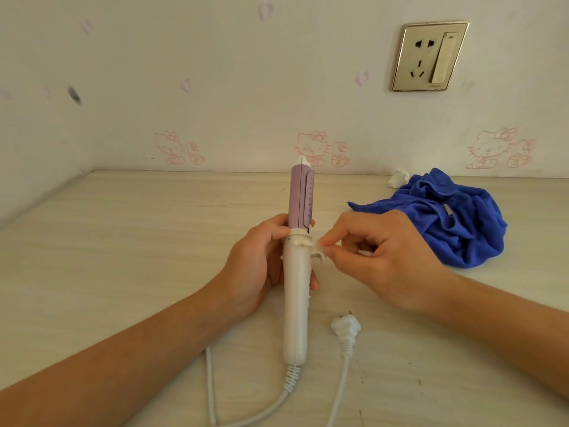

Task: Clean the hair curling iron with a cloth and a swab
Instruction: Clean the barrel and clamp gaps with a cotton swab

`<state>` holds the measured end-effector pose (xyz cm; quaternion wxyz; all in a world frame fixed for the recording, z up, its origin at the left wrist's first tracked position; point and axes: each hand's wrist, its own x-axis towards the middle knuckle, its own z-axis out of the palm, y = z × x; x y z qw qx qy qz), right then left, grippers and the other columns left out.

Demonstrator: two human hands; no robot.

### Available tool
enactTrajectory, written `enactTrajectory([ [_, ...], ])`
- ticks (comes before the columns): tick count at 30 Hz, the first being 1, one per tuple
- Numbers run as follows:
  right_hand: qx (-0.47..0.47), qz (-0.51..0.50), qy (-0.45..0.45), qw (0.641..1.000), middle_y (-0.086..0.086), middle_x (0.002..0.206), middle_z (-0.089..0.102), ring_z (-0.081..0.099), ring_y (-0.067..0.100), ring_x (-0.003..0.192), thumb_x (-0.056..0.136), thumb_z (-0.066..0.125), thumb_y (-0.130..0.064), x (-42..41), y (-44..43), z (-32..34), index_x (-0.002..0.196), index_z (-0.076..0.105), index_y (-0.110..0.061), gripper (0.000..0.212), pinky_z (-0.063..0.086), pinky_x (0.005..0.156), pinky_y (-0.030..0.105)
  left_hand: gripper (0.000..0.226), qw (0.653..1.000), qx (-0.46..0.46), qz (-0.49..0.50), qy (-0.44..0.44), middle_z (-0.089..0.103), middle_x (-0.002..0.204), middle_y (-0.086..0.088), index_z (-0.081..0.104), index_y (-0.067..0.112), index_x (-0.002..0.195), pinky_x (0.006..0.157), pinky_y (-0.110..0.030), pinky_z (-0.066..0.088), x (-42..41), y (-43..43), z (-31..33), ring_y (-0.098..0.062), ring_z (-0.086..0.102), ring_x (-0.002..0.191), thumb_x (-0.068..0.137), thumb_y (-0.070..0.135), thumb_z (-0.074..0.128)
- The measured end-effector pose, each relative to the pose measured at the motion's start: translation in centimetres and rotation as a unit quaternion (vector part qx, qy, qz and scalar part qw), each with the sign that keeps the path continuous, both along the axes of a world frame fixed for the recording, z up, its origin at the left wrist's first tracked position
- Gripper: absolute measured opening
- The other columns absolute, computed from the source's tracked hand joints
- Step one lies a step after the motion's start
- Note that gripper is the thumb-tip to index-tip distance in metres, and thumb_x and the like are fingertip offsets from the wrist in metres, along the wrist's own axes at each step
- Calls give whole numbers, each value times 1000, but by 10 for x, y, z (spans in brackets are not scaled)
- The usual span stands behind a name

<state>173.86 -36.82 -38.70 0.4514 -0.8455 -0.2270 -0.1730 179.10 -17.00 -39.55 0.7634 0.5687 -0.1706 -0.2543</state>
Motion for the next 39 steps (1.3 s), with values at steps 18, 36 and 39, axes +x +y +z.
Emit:
enactTrajectory([
  [18,-28,65,14,997,-4,51,54,41,9,44,89,72,-11,-10,11,-1,87,78,-17,9,34,50,18,40,999,-15,33,-22,59,83,-13,65,6,123,56,-32,56,2,2,-1,-25,66,62,90,28,63],
  [36,-38,80,63,994,7,53,53,42,16,47,87,74,1,-17,15,-2,85,78,-12,14,36,54,16,38,998,-51,23,-1,73,87,-17,65,13,126,59,-31,58,6,3,-2,-27,68,63,94,32,57],
  [39,-44,118,100,987,6,52,51,38,11,46,85,74,4,-19,15,1,83,78,-12,17,37,53,21,40,998,-50,25,-5,72,88,-19,63,11,129,57,-32,57,7,3,-3,-28,67,61,95,32,56],
])
